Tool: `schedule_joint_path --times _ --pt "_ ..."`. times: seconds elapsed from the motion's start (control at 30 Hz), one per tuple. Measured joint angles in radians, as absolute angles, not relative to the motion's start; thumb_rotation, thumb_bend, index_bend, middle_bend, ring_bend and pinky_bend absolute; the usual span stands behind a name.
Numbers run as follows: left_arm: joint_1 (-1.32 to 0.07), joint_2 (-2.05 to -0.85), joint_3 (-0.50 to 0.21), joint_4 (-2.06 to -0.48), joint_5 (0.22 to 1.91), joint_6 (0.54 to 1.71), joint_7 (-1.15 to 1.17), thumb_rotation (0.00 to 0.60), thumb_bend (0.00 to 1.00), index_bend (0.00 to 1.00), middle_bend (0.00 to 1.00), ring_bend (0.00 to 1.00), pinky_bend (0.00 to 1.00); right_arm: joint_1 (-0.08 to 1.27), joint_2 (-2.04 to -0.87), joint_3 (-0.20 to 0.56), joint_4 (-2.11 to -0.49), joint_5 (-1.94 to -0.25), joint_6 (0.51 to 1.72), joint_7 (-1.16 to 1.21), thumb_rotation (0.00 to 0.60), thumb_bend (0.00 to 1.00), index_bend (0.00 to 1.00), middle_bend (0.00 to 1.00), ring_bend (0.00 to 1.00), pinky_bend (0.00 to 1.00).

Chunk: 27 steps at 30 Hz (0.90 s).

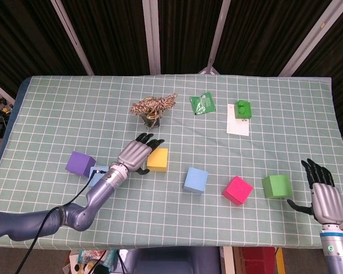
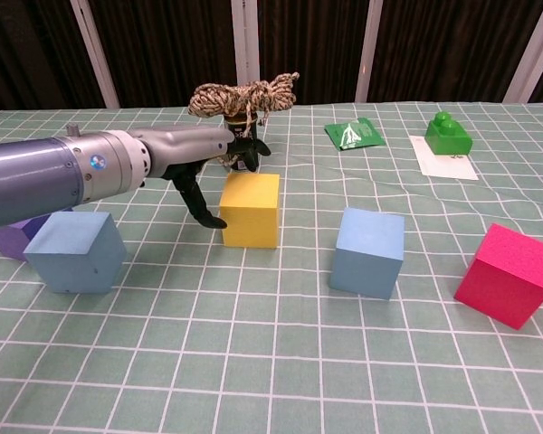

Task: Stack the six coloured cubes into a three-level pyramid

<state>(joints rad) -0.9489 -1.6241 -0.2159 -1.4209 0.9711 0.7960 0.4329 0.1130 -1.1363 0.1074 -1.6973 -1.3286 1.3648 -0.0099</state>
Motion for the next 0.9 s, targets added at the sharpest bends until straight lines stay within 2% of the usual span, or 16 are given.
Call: schedule_joint_path --times 0.33,0.6,0.9 --pt "-0.905 -1.561 -0.228 -1.535 0.942 0.886 0.42 0.6 0.21 0.03 0.13 0.0 0.03 0.112 -1.136 0.107 -1.695 -1.33 1.366 -0.008 0.6 0.16 0.0 0.0 0.0 0.0" --pt "-0.85 -1.473 -0.234 -1.72 0.89 0.992 0.44 0.6 0.21 0.03 0.16 0.0 0.03 0.112 -1.139 0.104 -1.697 -1.34 1.373 -0.017 0.6 0.16 0.0 0.0 0.0 0.0" --pt "-0.818 -1.351 -0.162 -1.968 0.783 1.112 0.654 0.6 0.21 0.03 0.21 0.0 0.03 0.11 -1.141 0.105 -1.696 -1.346 1.384 -0.023 0.6 0.16 0.0 0.0 0.0 0.0"
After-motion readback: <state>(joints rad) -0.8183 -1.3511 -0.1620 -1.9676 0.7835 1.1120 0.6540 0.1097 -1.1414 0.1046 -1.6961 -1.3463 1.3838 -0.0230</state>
